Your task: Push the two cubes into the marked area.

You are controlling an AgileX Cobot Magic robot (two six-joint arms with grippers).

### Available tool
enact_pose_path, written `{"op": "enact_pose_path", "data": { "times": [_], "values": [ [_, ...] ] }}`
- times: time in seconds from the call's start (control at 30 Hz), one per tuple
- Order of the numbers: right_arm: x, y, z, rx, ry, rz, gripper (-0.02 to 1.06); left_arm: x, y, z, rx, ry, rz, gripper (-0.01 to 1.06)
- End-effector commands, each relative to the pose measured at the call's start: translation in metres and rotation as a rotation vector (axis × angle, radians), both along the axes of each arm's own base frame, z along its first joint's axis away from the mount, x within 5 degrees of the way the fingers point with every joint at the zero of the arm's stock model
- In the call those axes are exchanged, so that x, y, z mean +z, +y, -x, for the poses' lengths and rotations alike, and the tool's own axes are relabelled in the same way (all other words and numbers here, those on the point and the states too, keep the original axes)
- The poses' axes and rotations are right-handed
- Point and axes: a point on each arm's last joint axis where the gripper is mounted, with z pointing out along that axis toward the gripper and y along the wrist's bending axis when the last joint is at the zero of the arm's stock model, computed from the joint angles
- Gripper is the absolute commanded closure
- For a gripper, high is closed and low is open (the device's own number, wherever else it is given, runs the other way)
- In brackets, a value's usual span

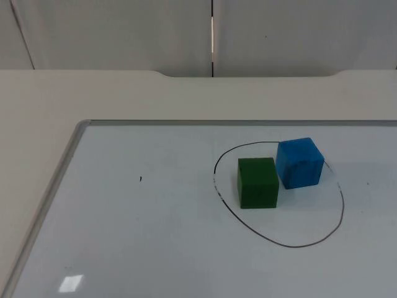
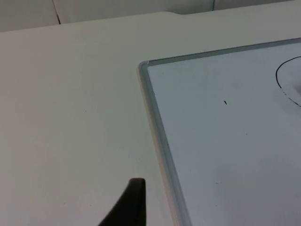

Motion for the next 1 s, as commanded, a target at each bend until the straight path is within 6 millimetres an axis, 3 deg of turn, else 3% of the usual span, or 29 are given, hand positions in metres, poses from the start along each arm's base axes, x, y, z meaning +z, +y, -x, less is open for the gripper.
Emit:
{"op": "enact_pose_path", "data": {
  "times": [0.0, 0.97],
  "values": [
    [-0.0007, 0.0004, 0.0003, -0.007, 0.003, -0.014, -0.01, -0.0012, 0.0003, 0.0004, 0.003, 0.001, -0.003, 0.00],
    [-0.0006, 0.0005, 0.0002, -0.009, 0.001, -0.015, -0.01, -0.0012, 0.0003, 0.0004, 0.003, 0.001, -0.003, 0.00]
  ]
}}
